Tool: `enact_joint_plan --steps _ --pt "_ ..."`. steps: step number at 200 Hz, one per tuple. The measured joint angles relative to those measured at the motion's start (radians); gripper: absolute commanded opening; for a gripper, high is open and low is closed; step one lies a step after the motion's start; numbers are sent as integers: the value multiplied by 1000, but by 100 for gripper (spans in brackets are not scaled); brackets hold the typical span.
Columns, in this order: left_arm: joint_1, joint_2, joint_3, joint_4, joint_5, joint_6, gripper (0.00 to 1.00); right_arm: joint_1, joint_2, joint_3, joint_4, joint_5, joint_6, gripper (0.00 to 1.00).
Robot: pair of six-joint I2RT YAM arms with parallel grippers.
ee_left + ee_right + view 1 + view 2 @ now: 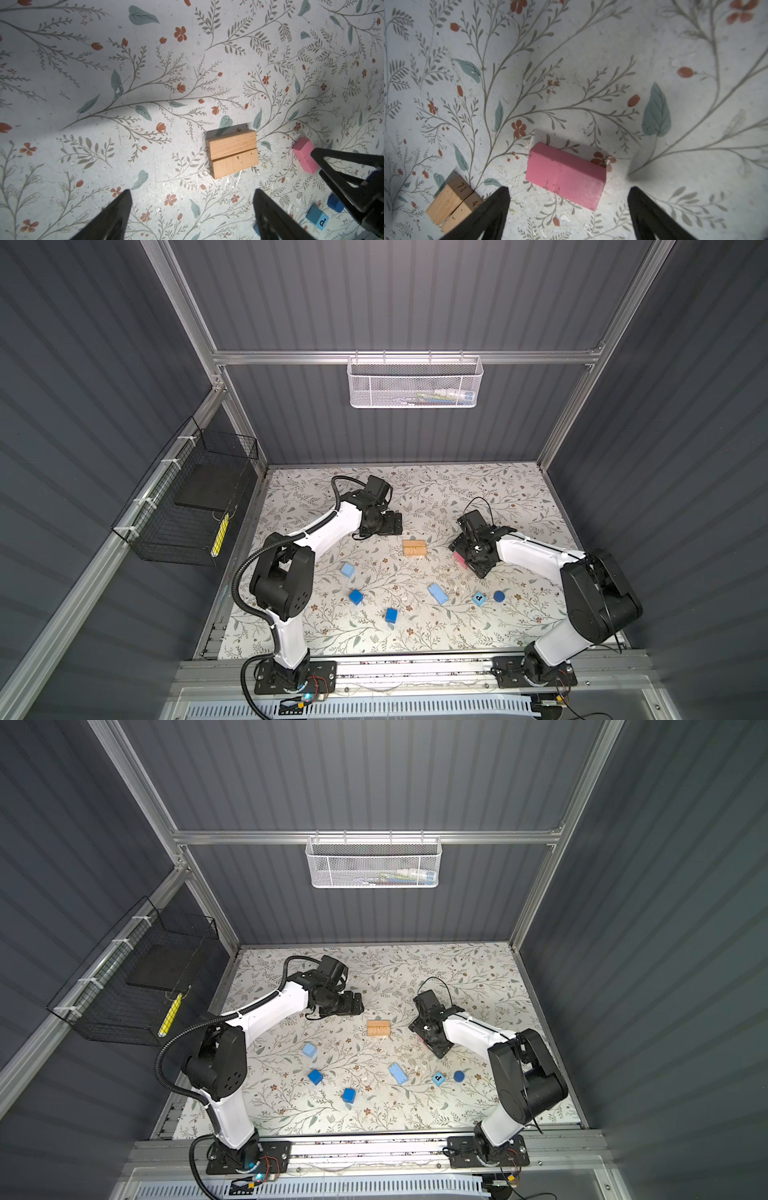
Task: Build the wood block tower
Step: 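Move the right gripper over the pink block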
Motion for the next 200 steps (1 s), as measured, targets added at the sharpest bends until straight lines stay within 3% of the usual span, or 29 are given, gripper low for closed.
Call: enact_joint_plan --steps 137,200 --pt "49 81 16 0 53 35 91 -23 132 133 -55 -40 -4 86" --pt "63 90 16 0 75 41 91 -24 166 172 -98 -56 -35 76"
